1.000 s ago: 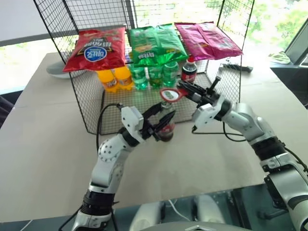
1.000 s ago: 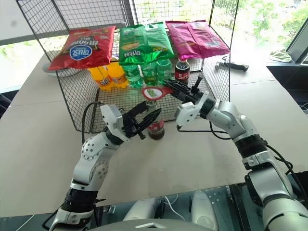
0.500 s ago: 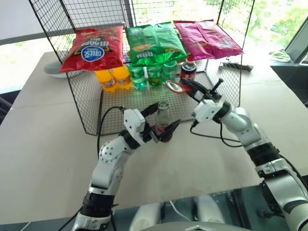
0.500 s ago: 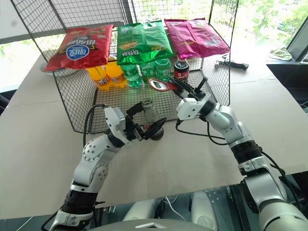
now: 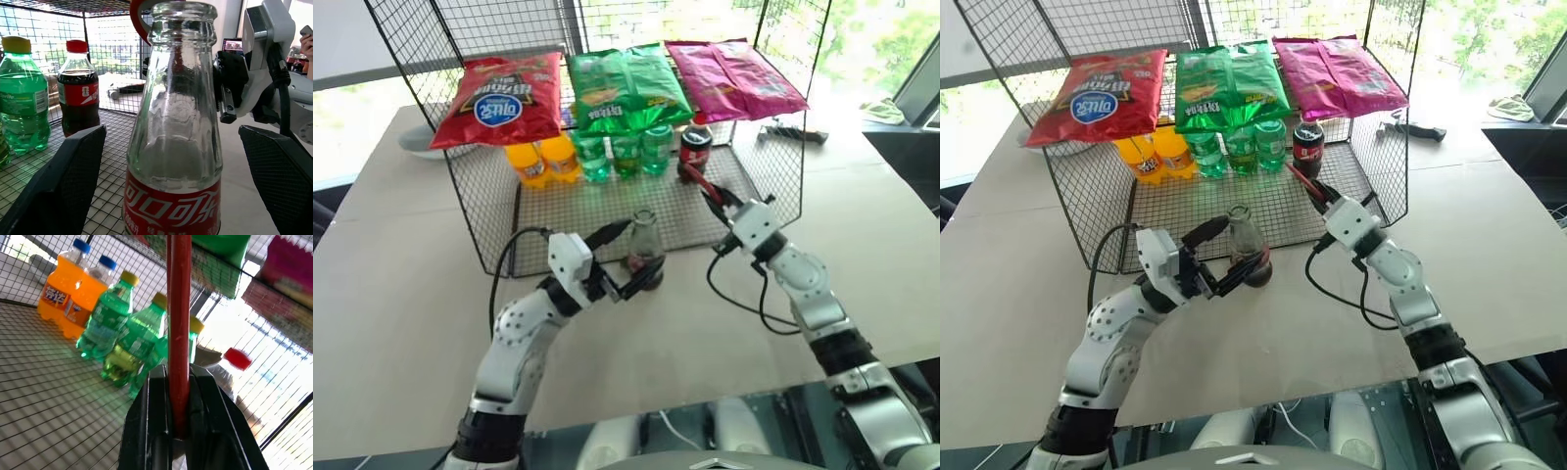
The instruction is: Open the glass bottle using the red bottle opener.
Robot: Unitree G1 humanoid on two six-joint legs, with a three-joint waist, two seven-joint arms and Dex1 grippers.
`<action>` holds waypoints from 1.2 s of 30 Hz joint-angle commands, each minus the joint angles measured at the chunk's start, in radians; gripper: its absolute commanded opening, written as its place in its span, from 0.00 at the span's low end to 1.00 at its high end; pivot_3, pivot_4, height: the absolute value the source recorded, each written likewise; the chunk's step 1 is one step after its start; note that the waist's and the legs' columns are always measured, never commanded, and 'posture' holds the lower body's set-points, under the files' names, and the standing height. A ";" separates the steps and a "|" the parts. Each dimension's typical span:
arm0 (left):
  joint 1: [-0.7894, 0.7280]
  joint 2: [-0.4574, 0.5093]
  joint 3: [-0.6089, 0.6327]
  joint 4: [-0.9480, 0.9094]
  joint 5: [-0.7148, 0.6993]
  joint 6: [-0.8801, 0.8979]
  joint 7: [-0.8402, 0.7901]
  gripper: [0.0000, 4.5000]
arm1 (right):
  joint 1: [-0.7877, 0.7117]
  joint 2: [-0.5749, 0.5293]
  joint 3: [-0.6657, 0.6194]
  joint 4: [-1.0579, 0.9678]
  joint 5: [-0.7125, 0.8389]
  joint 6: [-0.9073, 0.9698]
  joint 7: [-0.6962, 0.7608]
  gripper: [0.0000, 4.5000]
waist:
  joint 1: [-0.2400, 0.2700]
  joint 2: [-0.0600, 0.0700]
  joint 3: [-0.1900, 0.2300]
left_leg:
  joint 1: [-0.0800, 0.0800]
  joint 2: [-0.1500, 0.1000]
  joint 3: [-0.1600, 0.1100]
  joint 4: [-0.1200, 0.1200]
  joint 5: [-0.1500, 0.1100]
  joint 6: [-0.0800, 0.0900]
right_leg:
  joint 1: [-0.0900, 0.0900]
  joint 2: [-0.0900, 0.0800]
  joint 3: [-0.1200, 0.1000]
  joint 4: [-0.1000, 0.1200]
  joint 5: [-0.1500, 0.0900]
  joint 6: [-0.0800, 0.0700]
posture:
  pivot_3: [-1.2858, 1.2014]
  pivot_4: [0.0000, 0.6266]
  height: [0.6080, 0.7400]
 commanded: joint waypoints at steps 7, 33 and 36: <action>0.155 0.079 0.068 -0.146 -0.066 0.015 -0.042 1.00 | 0.201 -0.034 -0.053 -0.341 0.401 0.619 0.168 0.00 | 0.002 0.001 0.001 | -0.002 0.000 0.000 0.000 0.000 0.000 | -0.001 -0.001 0.000 -0.001 0.000 0.000 | 0.52 0.24 1.00; 0.413 0.124 0.314 -0.029 0.039 -0.001 0.073 1.00 | 0.368 -0.356 -0.344 -0.140 0.382 0.446 0.569 0.99 | 0.024 0.001 0.001 | -0.001 0.000 0.000 -0.001 0.000 0.000 | 0.001 -0.002 -0.003 -0.003 0.000 0.000 | 0.52 0.24 1.00; 0.425 0.117 0.319 -0.011 0.053 -0.012 0.079 1.00 | 0.366 -0.365 -0.388 -0.067 0.382 0.359 0.615 0.99 | 0.025 0.001 0.001 | -0.001 0.000 0.000 -0.001 0.000 0.000 | 0.001 -0.002 -0.002 -0.004 0.000 0.000 | 0.52 0.24 1.00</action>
